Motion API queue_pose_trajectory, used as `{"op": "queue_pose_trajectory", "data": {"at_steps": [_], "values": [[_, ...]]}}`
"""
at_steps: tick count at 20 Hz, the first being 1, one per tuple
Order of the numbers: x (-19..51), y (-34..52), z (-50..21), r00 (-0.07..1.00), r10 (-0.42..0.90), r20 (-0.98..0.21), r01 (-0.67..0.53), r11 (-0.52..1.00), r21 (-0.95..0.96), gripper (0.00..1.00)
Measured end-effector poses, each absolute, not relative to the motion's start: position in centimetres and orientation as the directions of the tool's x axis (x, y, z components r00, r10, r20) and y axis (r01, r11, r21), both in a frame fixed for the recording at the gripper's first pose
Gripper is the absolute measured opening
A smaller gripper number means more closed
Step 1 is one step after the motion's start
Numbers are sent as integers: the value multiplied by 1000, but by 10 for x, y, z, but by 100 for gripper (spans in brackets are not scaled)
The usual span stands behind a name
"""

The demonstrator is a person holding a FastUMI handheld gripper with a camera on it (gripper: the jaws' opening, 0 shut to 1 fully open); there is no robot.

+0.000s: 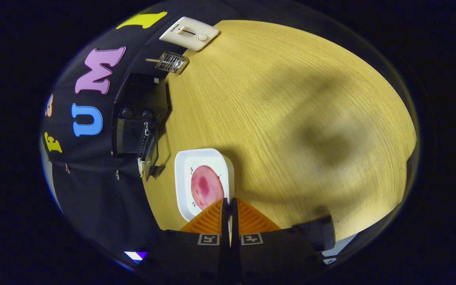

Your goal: Open the toaster oven, put the food inside, and close the toaster oven door.

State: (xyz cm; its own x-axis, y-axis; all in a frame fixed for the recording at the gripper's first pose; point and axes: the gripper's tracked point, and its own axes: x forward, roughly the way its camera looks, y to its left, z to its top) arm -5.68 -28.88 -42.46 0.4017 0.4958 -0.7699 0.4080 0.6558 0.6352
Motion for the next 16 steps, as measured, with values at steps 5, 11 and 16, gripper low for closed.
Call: {"op": "queue_pose_trajectory", "data": {"at_steps": [5, 11, 16], "values": [[-55, -242, -390, 519, 432, -738, 463, 584, 667, 5], [-38, -150, -351, 634, 391, -668, 506, 444, 740, 5], [-11, -78, -336, 697, 335, -634, 533, 349, 770, 5]]}}
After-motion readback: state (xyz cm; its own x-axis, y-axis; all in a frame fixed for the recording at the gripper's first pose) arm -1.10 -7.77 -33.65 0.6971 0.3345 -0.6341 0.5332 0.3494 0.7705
